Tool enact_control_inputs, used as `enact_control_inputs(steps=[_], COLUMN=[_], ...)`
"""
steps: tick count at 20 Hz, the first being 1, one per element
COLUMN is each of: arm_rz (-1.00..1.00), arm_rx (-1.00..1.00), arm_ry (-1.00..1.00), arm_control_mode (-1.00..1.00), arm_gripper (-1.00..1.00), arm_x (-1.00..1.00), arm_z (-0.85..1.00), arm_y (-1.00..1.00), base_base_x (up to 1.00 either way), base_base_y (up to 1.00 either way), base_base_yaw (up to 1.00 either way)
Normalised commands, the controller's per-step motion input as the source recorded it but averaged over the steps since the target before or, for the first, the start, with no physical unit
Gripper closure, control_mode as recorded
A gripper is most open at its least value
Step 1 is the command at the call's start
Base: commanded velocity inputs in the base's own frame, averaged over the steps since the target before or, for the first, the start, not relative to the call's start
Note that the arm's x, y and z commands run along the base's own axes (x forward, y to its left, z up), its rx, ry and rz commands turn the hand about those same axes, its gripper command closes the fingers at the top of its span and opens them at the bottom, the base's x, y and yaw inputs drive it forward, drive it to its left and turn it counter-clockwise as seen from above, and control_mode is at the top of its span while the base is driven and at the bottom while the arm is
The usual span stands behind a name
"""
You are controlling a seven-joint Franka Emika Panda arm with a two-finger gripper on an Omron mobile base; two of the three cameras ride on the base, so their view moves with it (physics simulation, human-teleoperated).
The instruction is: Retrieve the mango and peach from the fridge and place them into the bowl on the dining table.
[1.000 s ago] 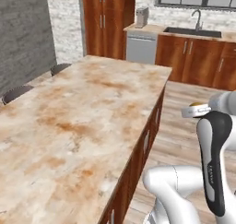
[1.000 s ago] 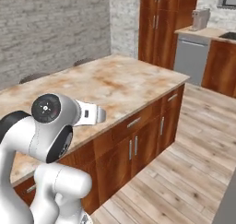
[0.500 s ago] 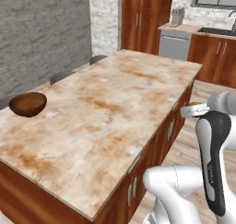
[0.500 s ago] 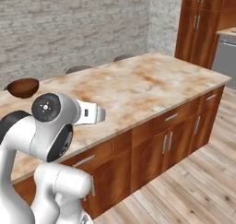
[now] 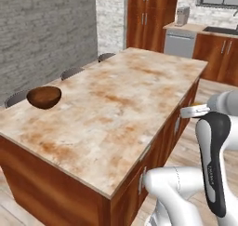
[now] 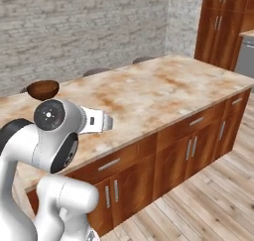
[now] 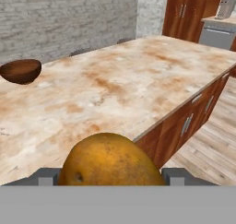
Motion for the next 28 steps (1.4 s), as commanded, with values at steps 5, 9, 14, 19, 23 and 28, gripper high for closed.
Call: enact_control_inputs(steps=[5,9,14,19,23,28], arm_rz=[0.00,0.00,0.00,0.00,0.00,0.00], arm_rx=[0.00,0.00,0.00,0.00,0.00,0.00], arm_ry=[0.00,0.00,0.00,0.00,0.00,0.00], arm_control_mode=[1.00,1.00,1.00,1.00,1.00,1.00], arm_gripper=[1.00,1.00,1.00,1.00,1.00,1.00], arm_x=[0.00,0.00,0.00,0.00,0.00,0.00], arm_z=[0.00,0.00,0.00,0.00,0.00,0.00], arm_y=[0.00,0.00,0.00,0.00,0.00,0.00], base_base_x=[-0.65,-0.86,-1.00,-1.00,-1.00,-0.99], base_base_y=[1.00,1.00,1.00,0.76,0.65,0.84], base_base_yaw=[0.00,0.00,-0.10,-0.35,-0.43,-0.39])
